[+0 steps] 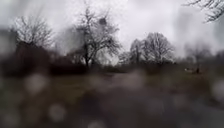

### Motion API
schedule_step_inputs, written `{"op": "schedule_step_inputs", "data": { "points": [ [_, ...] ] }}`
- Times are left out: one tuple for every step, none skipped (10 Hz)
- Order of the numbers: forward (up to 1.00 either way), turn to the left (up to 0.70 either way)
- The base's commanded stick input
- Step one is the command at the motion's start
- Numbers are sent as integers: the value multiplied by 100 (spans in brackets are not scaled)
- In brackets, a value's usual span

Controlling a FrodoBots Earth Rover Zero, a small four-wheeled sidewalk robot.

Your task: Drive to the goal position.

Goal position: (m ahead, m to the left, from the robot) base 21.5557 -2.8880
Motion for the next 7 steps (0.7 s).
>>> {"op": "schedule_step_inputs", "data": {
  "points": [
    [85, 0],
    [85, 0],
    [85, 0],
    [85, 0],
    [85, 0],
    [85, 0],
    [85, 0]
  ]
}}
